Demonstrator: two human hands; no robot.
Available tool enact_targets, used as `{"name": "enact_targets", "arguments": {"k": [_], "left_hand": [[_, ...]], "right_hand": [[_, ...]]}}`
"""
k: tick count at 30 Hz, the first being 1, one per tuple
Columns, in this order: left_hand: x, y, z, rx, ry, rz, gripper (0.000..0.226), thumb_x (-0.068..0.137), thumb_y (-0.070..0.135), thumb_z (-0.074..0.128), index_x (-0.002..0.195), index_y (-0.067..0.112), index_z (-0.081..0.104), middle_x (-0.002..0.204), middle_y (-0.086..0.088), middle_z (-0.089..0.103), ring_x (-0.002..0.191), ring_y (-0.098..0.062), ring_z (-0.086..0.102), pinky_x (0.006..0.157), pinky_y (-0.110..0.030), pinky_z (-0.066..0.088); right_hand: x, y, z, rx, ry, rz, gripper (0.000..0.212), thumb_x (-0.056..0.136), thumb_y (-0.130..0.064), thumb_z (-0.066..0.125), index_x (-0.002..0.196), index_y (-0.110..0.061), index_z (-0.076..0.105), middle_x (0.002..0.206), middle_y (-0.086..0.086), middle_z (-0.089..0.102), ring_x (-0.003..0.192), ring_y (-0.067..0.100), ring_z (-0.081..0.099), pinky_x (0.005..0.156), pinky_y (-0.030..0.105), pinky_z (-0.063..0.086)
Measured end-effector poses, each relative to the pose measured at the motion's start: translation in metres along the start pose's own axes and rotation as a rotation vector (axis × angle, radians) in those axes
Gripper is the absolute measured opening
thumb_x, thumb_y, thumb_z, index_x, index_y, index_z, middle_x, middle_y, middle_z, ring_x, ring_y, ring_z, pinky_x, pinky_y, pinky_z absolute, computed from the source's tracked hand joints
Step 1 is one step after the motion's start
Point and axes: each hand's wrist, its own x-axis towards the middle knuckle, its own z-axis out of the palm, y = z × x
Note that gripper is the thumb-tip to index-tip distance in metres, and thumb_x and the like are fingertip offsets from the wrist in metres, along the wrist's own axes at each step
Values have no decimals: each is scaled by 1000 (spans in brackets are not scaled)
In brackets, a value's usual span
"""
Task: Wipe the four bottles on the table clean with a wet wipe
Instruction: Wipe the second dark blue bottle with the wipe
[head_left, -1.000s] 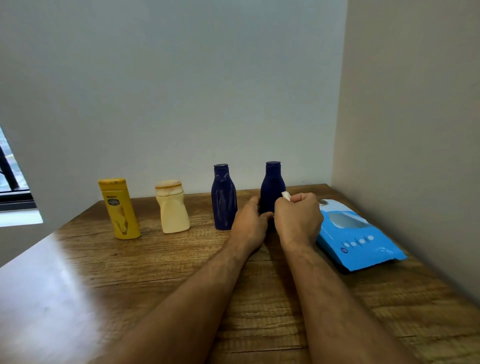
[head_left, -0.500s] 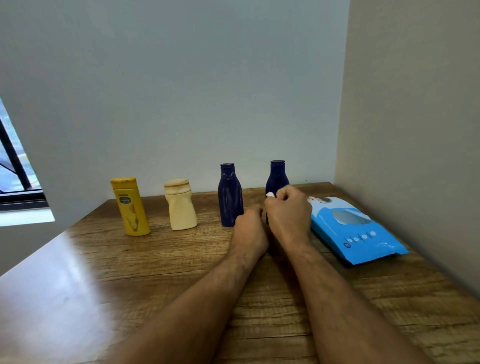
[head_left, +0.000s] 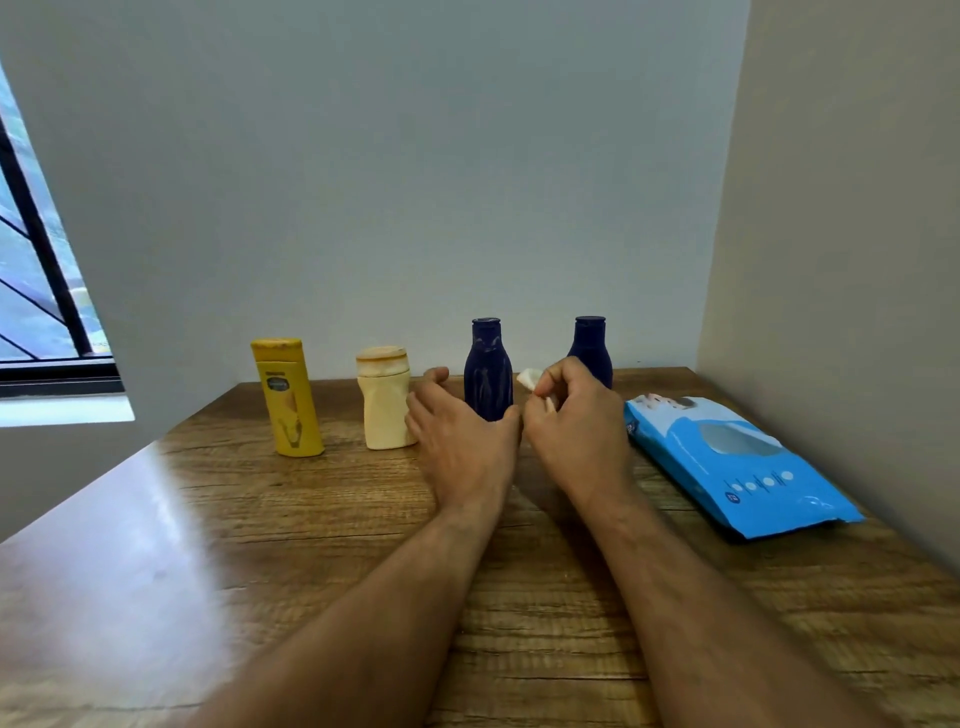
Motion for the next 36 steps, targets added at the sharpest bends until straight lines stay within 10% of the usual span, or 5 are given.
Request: {"name": "enact_targets", "arguments": {"k": [12,27,36], "left_hand": [[25,-9,29,-139,-203,-110,70,77,29,80,130,21,35,105,2,66,88,-17,68,70,-32,58],[9,-12,-57,-572,-692,-232,47,77,7,80,117,22,61,109,-12,69,88,-30,72,76,-39,61],[20,-18,-50,-674,-535,-212,65,68,5,88,119,31,58,109,-8,73,100,-30,72,87,-51,60]], "right_hand": [[4,1,5,-21,45,-91,15,85,-13,62,88,-25,52,84,-11,56,77,3,56,64,14,45],[0,-17,5,268,18,-137,32,89,-17,68,120,-23,62,70,-6,60,63,-2,58,55,8,45],[7,-8,3,441,85,155,24,97,-21,57,119,-19,67,92,-18,63,84,8,65,58,19,54]]}}
